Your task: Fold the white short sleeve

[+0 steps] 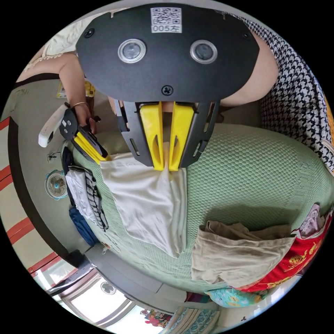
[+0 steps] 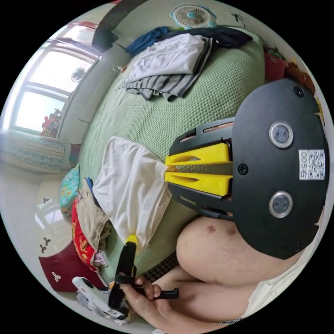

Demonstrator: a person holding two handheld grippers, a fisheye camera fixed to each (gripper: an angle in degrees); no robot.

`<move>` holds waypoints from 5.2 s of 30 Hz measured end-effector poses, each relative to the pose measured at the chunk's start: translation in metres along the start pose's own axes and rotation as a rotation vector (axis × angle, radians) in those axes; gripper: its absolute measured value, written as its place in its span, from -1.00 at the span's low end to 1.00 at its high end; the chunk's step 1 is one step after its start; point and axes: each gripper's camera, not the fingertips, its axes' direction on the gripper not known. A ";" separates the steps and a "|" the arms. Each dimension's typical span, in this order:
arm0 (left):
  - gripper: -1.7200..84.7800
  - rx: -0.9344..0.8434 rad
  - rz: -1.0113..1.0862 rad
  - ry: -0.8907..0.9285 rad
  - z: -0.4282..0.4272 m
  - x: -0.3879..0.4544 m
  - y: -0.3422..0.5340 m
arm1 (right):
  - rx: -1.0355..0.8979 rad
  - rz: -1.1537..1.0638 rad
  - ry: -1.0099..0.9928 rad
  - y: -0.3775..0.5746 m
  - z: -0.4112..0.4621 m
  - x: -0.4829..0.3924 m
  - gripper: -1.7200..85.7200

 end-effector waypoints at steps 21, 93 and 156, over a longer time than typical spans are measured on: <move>-0.89 -0.011 -0.046 0.103 -0.004 -0.043 0.039 | -0.054 0.006 -0.029 -0.022 -0.024 -0.012 -0.98; -0.97 0.127 0.237 -0.445 0.131 0.147 0.051 | -0.191 0.167 -0.071 -0.117 0.085 0.013 -0.98; -0.97 -0.123 0.306 -0.379 0.109 0.114 -0.055 | -0.227 0.176 -0.259 -0.081 0.060 0.133 -0.99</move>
